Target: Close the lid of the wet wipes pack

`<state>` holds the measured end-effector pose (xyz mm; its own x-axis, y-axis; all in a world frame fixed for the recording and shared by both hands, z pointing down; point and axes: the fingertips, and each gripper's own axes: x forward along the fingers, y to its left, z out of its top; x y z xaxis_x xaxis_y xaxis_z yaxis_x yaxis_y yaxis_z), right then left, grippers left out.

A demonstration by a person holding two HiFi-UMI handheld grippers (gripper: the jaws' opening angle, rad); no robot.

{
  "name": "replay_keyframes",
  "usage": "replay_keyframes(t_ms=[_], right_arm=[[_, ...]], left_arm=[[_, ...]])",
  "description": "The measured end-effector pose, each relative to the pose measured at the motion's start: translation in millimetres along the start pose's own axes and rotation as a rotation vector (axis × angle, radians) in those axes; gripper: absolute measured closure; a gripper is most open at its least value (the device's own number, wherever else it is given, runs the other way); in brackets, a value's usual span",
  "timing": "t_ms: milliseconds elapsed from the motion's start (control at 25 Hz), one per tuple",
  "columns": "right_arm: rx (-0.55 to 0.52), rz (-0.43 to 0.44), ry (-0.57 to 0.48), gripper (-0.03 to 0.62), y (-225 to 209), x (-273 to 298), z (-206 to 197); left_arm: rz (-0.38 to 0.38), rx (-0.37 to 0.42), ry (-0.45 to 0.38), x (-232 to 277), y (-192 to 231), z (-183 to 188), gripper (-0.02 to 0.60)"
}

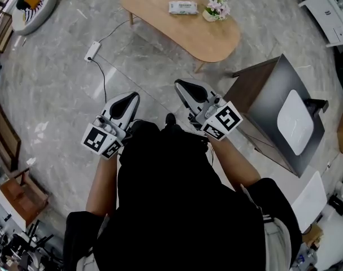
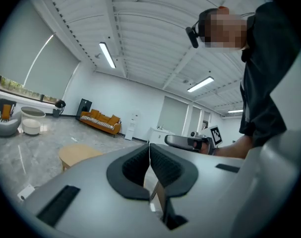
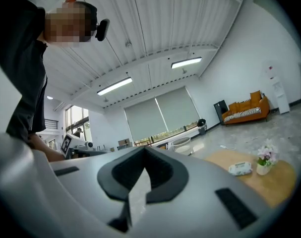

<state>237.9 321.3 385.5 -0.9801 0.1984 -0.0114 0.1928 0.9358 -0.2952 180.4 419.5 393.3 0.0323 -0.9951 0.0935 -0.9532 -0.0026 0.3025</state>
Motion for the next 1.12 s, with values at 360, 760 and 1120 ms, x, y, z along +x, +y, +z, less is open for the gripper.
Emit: replay_keyframes(t_ms=[360, 760, 1120], right_arm=[[0.043, -0.043, 0.055, 0.583, -80.2, 74.5, -9.7], [-0.047, -0.151, 0.088, 0.583, -186.1, 199.4, 52.2], [-0.029, -0.304, 0.056, 0.583, -273.9, 220.2, 73.8]], left_arm=[[0.006, -0.073, -0.049, 59.0, 102.6, 9.3, 0.565], [-0.096, -0.052, -0.104, 134.9, 238.0, 94.9, 0.565], [-0.169, -0.020, -0.096, 208.8, 318.0, 136.9, 0.565]])
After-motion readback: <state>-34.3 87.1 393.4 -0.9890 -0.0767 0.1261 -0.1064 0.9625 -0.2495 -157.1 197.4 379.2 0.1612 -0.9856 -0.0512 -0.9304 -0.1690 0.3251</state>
